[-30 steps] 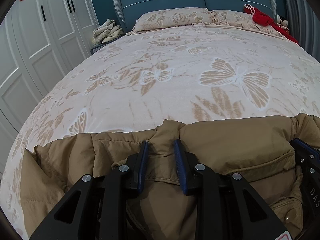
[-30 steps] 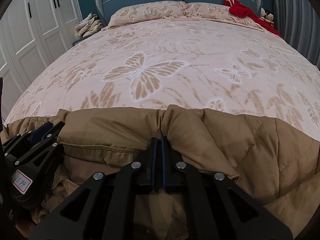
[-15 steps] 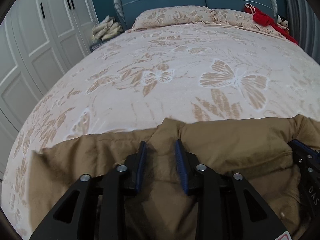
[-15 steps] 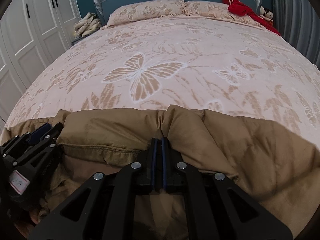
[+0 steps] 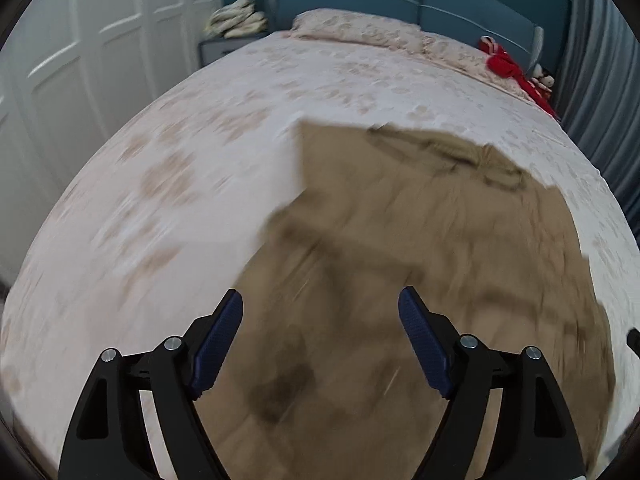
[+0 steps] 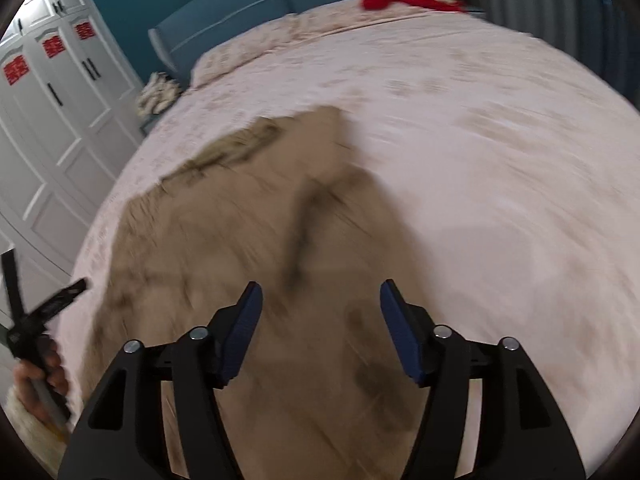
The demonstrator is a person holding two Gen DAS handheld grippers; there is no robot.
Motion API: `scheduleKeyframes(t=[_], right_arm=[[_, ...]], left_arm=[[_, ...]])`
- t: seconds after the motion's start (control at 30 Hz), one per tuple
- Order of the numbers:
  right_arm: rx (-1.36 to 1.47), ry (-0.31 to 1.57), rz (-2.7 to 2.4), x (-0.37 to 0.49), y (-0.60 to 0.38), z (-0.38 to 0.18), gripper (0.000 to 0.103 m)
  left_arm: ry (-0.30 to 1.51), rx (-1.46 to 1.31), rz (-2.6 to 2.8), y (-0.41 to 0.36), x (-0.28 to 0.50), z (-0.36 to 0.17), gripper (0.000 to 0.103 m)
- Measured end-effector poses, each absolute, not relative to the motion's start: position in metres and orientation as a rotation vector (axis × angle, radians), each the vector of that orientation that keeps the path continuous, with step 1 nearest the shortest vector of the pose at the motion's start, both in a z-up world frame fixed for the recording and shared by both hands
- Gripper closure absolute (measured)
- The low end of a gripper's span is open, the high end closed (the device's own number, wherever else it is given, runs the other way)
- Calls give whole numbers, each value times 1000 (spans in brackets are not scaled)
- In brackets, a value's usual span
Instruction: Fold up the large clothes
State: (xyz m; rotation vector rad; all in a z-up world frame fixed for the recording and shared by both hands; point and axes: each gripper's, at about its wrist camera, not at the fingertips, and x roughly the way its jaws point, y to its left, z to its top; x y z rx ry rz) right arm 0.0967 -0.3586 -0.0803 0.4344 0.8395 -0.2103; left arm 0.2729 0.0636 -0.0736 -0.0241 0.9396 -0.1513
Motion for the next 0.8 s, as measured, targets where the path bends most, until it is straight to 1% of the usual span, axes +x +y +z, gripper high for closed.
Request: scheduleKeyframes(t=[0.1, 0.27, 0.4, 0.53, 0.6, 0.63, 0.67, 0.7, 0.77, 0.8], right_arm=[[473, 881, -259, 35, -364, -90, 40], [565, 913, -292, -32, -359, -114, 40], [655, 916, -273, -49, -347, -132, 40], [747, 915, -263, -48, -345, -149, 40], [787, 918, -265, -47, -346, -155, 39], [790, 924, -269, -45, -346, -157, 38], [787, 927, -270, -45, -344, -157, 39], [787, 926, -266, -45, -342, -159, 38], [806, 921, -266, -44, -342, -161, 38], [817, 918, -264, -44, -341, -161, 39]], left_arm=[[995, -72, -114, 110, 232, -80, 25], [1075, -207, -85, 169, 181, -98, 25], [1138, -331, -108, 176, 159, -118, 25], [1142, -388, -132, 172, 149, -126, 25], [1143, -402, -143, 167, 146, -129, 27], [1144, -407, -149, 160, 144, -130, 29], [1150, -420, -158, 157, 141, -132, 33], [1163, -428, -165, 153, 142, -134, 35], [1171, -433, -164, 148, 140, -136, 46], [1172, -423, -165, 145, 138, -136, 49]])
